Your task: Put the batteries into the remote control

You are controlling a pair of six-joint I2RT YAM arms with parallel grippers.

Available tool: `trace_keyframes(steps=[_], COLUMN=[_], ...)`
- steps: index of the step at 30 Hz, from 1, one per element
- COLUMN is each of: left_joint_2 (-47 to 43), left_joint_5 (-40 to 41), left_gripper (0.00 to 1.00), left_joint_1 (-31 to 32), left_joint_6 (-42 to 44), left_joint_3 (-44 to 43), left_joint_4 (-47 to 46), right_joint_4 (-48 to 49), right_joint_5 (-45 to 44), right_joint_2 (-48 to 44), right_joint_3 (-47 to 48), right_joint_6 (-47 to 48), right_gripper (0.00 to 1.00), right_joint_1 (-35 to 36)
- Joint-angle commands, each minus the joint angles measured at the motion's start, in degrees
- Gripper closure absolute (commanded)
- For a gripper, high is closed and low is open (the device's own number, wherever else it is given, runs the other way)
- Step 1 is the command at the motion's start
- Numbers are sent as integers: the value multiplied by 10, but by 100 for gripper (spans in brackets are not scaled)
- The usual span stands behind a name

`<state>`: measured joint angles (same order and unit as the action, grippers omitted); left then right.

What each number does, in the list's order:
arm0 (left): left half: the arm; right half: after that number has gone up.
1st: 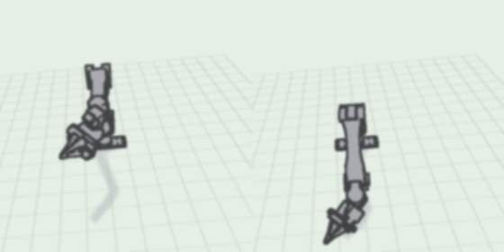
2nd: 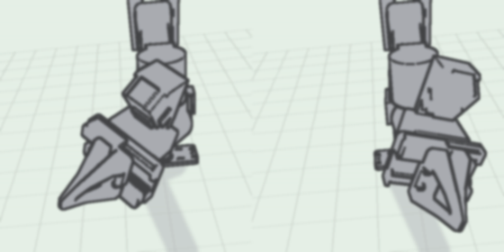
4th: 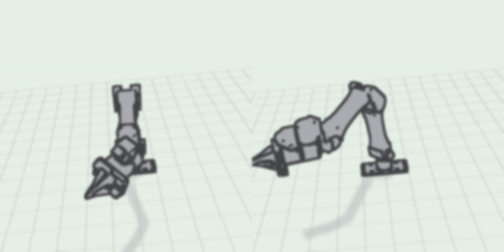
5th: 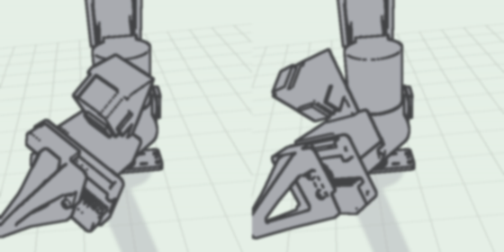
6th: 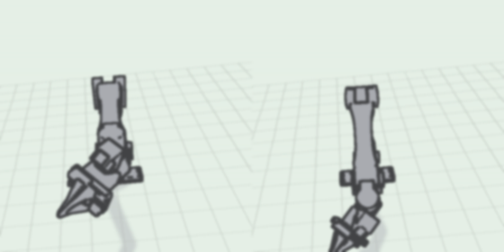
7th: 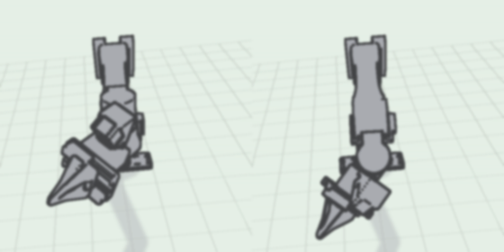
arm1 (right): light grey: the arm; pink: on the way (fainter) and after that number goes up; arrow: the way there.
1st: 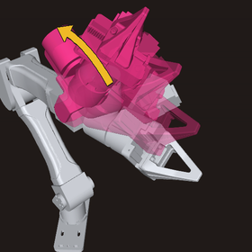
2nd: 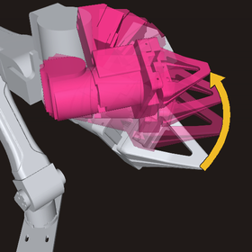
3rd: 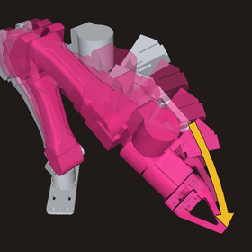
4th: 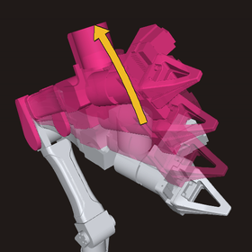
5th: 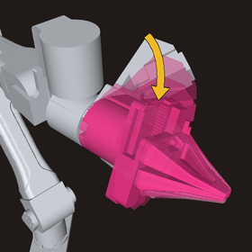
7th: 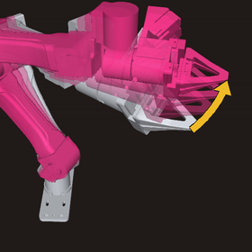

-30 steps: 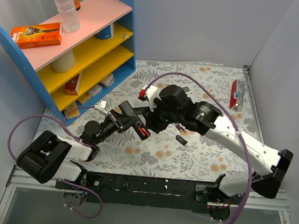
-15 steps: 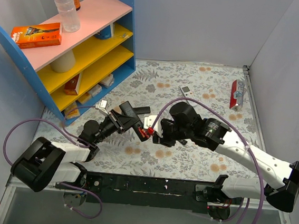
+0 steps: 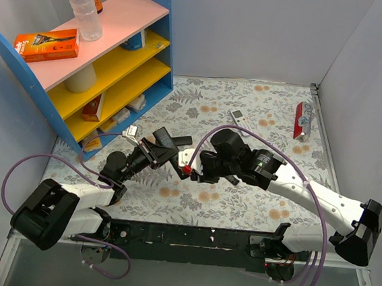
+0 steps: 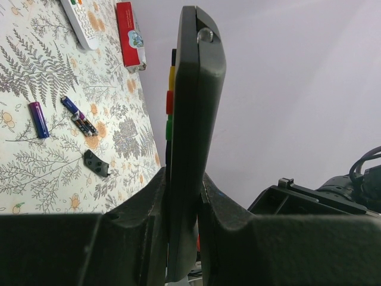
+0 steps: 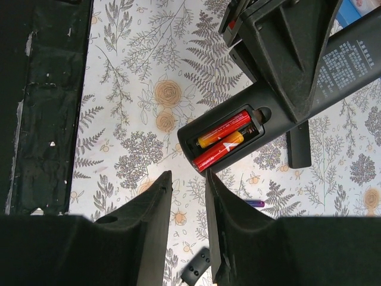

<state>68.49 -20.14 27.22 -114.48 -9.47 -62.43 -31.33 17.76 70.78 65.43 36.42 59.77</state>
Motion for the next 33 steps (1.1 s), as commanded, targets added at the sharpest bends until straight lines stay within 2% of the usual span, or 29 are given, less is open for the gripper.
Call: trace_keyframes(steps=[1, 33], left_joint_2=[-11, 1], left_joint_5=[-9, -21], left_gripper=[100, 100], left_joint_1=[1, 1], left_joint_6=[-123, -139], left_joint_3=[-20, -24], left_joint_4=[-11, -35], right_joint_4=[27, 68], right_joint_5=[-2, -24], right_joint_2=[5, 40], right_joint_3=[-5, -20], right_joint_6=[9, -6], right_gripper=[65, 74], right_joint_1=[2, 2])
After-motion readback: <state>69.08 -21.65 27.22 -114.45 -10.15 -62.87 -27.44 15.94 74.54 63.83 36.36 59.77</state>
